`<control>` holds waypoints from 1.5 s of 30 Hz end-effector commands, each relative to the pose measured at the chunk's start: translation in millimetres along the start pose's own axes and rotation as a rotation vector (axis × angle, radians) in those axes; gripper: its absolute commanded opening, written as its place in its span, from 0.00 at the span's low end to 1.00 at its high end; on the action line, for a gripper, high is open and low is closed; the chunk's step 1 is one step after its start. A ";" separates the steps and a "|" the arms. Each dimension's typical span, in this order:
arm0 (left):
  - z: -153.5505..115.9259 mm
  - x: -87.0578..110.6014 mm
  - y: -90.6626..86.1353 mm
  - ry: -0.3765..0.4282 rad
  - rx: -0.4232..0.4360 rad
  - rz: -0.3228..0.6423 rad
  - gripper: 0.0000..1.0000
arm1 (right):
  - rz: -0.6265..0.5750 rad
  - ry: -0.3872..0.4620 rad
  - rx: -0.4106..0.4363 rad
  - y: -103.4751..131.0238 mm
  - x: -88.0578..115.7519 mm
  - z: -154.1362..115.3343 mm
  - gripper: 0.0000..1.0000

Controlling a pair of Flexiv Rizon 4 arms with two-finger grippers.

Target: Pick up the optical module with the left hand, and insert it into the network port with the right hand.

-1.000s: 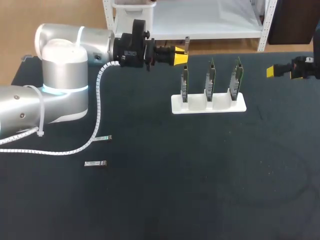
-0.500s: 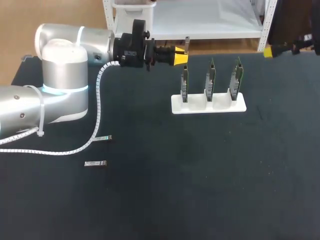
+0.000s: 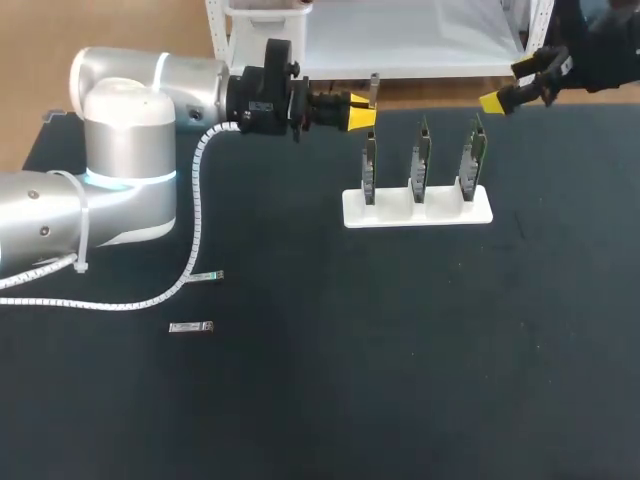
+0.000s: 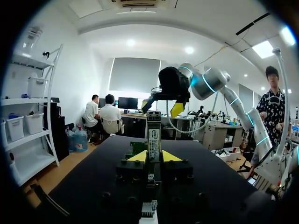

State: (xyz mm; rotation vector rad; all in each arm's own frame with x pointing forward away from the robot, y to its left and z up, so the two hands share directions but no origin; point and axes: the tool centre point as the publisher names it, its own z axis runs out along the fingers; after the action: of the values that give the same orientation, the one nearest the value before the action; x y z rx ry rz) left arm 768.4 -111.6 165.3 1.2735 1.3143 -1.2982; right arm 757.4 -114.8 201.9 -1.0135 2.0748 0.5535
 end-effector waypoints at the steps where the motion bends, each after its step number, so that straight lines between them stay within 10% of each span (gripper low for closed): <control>1: 0.6 0.5 -0.5 -0.001 -0.004 0.001 0.00 | -0.003 -0.007 -0.244 -5.0 0.3 0.9 1.00; 27: 0.6 0.5 -0.5 -0.001 -0.004 0.001 0.00 | -0.444 0.024 -0.557 37.9 -42.2 29.2 1.00; 45: 0.6 0.5 -0.5 -0.001 -0.004 0.001 0.00 | -0.286 -0.003 -0.727 45.1 -62.0 61.7 1.00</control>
State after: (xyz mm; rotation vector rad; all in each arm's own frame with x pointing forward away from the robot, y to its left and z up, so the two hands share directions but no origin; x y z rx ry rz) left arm 768.3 -111.7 165.3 1.2734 1.3143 -1.2982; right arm 766.7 -21.5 213.4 -1.5484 1.7514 0.9842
